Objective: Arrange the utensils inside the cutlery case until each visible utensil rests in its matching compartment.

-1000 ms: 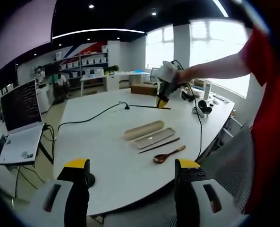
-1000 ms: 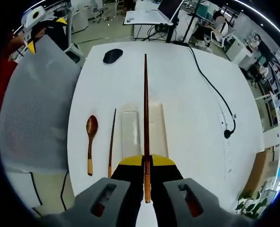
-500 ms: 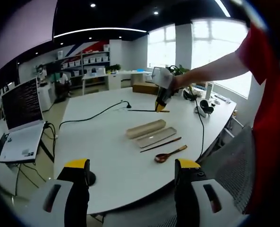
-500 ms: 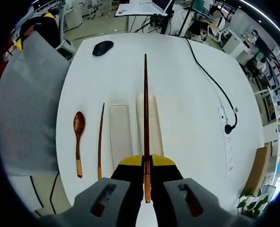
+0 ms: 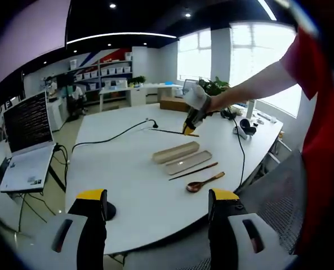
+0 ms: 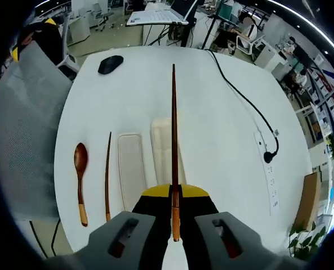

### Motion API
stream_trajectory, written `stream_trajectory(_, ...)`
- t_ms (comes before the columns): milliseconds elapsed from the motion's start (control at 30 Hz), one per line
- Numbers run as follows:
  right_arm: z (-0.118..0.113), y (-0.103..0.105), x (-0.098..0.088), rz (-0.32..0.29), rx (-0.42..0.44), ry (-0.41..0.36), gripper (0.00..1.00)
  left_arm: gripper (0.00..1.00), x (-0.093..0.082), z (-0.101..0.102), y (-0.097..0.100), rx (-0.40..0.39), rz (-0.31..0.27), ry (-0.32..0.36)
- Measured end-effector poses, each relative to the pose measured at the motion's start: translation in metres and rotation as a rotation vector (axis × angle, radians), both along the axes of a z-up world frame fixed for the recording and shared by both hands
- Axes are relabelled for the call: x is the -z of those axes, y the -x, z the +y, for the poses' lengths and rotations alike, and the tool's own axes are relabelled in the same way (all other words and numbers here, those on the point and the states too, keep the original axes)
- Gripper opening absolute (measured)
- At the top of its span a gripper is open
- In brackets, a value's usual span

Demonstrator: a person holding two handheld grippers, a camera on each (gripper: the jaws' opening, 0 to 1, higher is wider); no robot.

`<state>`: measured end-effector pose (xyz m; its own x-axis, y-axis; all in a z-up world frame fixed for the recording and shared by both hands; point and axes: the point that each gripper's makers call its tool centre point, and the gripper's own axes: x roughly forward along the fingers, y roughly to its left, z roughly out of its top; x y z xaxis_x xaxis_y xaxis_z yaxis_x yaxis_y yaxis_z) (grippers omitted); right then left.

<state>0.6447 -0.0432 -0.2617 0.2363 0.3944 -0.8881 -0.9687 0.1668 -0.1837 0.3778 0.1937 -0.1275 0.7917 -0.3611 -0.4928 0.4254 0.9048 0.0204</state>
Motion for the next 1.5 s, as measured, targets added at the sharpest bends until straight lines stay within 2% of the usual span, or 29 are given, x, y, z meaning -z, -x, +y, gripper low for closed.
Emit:
stream_trajectory(333,-0.005,-0.006,0.011,0.009,0.042,0.002,0.00,0.76,-0.003,0.001,-0.001,0.007,-0.008,-0.009)
stream_trajectory(467,-0.001,-0.010,0.015,0.001,0.016,-0.009,0.00,0.76,-0.003,0.003,0.000,0.000,-0.004,-0.010)
stream_trajectory(633,-0.002,-0.015,0.029,0.025,0.000,0.038,0.00,0.76,-0.004,0.007,0.001,-0.018,0.003,-0.015)
stream_trajectory(733,-0.006,-0.014,0.039,0.061,0.013,0.056,0.00,0.76,-0.003,0.009,0.001,-0.022,0.009,-0.017)
stream_trajectory(833,-0.011,-0.011,0.049,0.082,-0.007,0.103,0.00,0.76,0.000,0.011,-0.001,-0.022,0.015,-0.025)
stream_trajectory(933,-0.012,-0.011,0.052,0.079,-0.005,0.121,0.00,0.74,-0.006,0.014,-0.004,-0.021,-0.027,-0.091)
stream_trajectory(1067,-0.013,-0.011,0.055,0.081,-0.008,0.125,0.00,0.74,-0.013,0.009,-0.006,-0.016,-0.038,-0.055)
stream_trajectory(1200,-0.015,-0.010,0.058,0.085,-0.015,0.134,0.00,0.75,-0.012,0.006,-0.008,-0.010,-0.035,-0.037)
stream_trajectory(1333,-0.017,-0.014,0.064,0.072,-0.005,0.156,0.00,0.75,-0.011,0.003,-0.005,0.002,-0.029,-0.043)
stream_trajectory(1500,-0.016,-0.014,0.070,0.090,-0.012,0.179,0.00,0.75,-0.012,0.009,-0.002,-0.002,-0.025,-0.057)
